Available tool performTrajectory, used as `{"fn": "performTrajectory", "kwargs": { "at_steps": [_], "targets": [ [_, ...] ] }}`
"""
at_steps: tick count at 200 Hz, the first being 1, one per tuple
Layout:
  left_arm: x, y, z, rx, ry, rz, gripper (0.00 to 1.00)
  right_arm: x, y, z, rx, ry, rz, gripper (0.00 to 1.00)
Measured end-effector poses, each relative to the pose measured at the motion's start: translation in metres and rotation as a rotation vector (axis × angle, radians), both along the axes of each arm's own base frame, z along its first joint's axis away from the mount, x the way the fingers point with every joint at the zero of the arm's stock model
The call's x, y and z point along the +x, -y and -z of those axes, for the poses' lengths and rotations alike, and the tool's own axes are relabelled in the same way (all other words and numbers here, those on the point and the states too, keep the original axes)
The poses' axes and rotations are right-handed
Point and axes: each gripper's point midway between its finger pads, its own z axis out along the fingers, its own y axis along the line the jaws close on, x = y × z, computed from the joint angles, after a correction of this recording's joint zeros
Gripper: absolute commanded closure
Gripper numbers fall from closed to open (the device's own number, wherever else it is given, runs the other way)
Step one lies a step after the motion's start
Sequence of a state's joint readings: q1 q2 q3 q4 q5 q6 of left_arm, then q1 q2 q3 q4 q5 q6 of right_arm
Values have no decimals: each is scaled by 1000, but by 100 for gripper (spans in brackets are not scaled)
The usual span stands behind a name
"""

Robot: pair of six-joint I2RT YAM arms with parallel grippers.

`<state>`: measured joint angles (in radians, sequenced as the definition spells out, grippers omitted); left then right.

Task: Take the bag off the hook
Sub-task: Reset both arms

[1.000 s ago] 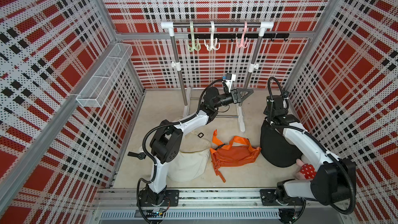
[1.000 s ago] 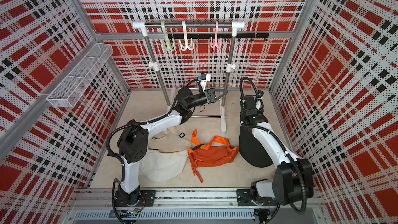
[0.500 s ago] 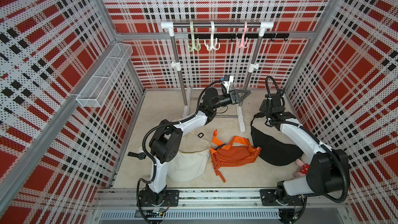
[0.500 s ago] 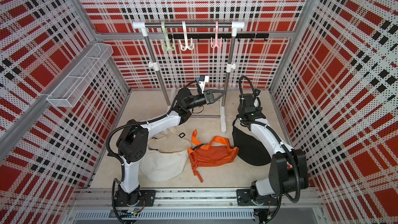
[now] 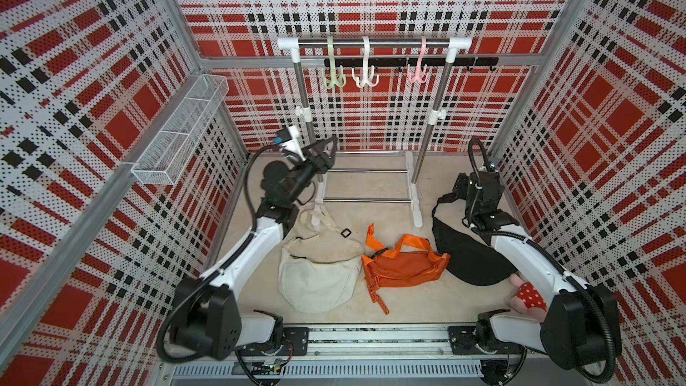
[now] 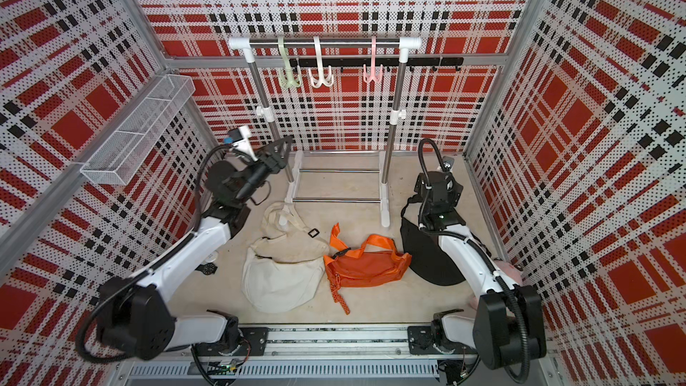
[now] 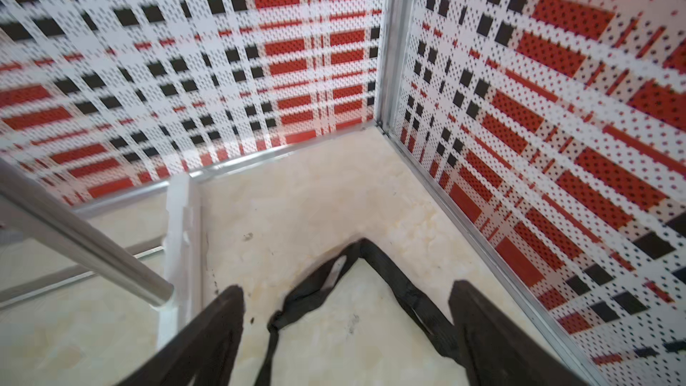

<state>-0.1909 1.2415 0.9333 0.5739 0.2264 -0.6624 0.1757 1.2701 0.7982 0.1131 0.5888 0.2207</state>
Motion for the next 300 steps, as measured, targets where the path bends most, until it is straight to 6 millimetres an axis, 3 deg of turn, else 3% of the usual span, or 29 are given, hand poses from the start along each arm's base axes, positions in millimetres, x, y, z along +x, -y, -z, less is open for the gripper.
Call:
{"fn": "performTrajectory", "kwargs": {
  "at_steps": [17, 34, 63, 80, 103, 140, 173, 204, 215, 219, 227, 241, 278, 300],
  "targets": [
    [-12, -74, 16, 43, -2, -274, 19, -5, 7, 31, -75, -39, -6, 9],
    [-26, -121, 54, 104, -52, -480, 15, -8, 14, 56, -113, -59, -11, 9],
    [-46, -160, 139, 255, -188, -692, 14, -14, 18, 94, -143, -91, -49, 9],
    [-59, -174, 178, 336, -250, -764, 13, -13, 13, 91, -139, -31, -99, 10],
    [-75, -193, 210, 377, -297, -849, 13, -8, 11, 82, -143, 3, -131, 10],
    [-84, -198, 244, 398, -318, -874, 13, -13, 6, 67, -130, 57, -170, 9],
    [-92, -187, 269, 442, -285, -809, 12, -37, -6, 109, -81, 30, -285, 9],
    [-83, -171, 265, 478, -201, -722, 12, -36, 1, 110, 10, 131, -321, 8],
    [-81, -167, 268, 491, -191, -698, 7, -34, 1, 113, 27, 153, -327, 7],
    [-80, -166, 271, 500, -198, -692, 0, -33, 0, 116, 38, 156, -333, 6],
    [-78, -165, 279, 510, -218, -678, 2, -34, -1, 123, 52, 147, -336, 0],
    [-76, -166, 290, 515, -254, -667, 2, -34, -1, 126, 61, 141, -323, 0],
    [-46, -167, 251, 492, -148, -715, 2, -16, -7, 105, 44, 195, -331, 0],
    [-39, -160, 244, 504, -135, -726, 2, -16, -8, 105, 41, 192, -330, 0]
  ]
}}
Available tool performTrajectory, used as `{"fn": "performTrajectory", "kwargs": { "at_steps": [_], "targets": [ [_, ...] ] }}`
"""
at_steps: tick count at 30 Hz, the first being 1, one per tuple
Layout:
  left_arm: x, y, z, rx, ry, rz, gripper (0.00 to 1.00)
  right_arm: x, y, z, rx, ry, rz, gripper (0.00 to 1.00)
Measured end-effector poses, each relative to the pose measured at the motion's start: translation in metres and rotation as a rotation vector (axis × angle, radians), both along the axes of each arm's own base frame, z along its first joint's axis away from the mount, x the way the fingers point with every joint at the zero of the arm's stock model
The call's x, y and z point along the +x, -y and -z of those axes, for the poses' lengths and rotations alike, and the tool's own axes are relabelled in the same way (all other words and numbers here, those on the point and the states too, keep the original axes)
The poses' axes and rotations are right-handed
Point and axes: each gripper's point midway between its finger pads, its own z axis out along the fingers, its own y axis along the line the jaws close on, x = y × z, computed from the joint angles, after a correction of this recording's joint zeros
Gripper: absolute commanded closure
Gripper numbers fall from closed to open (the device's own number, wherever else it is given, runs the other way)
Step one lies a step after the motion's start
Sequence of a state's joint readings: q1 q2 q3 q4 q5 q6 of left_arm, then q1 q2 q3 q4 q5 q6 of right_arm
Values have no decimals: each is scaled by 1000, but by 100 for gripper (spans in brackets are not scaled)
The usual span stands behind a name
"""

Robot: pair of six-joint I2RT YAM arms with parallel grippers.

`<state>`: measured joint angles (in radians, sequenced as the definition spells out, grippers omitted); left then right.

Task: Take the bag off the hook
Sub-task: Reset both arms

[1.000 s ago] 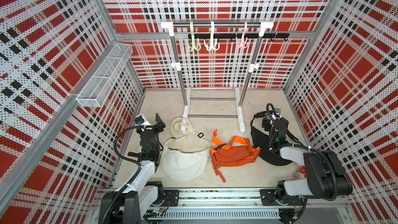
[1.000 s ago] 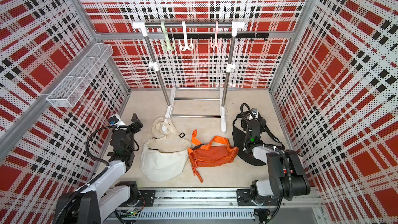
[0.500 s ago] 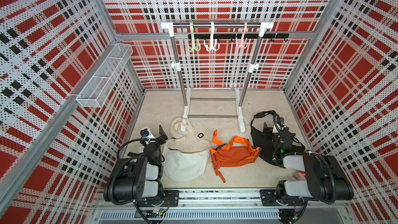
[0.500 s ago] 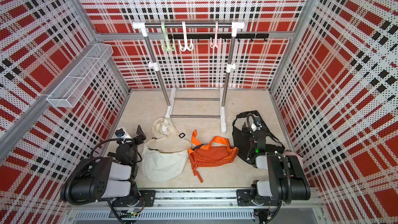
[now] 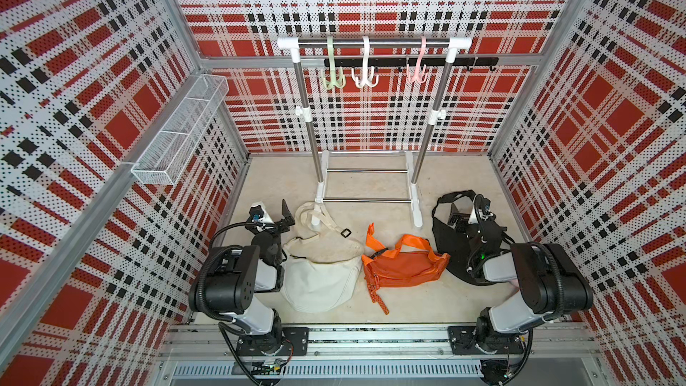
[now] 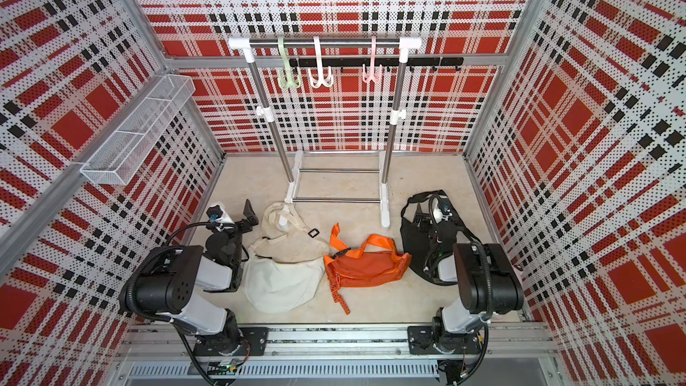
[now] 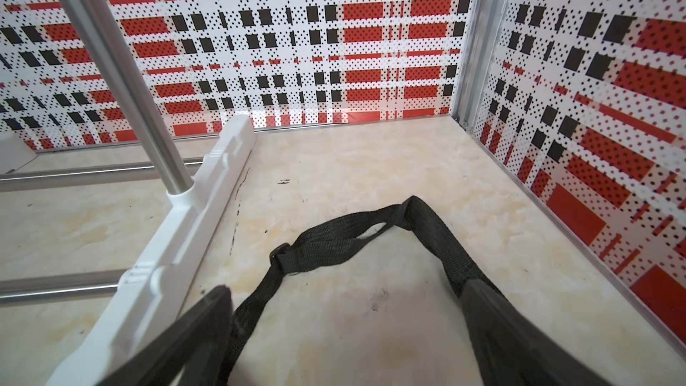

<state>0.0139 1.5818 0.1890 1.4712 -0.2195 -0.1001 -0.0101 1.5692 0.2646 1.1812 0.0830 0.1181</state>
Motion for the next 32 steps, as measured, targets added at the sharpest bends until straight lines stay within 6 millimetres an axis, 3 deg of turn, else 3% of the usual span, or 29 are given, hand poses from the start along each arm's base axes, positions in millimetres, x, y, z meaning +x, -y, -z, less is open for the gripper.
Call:
{"fn": "performTrajectory", "kwargs": {
  "at_steps": [9, 32],
  "targets": [
    [-1, 0, 12, 31, -60, -49, 2, 0, 0, 1, -2, -3, -2, 0],
    [-3, -3, 13, 42, -65, -82, 2, 0, -1, 1, -7, -3, -3, 0]
  ]
}}
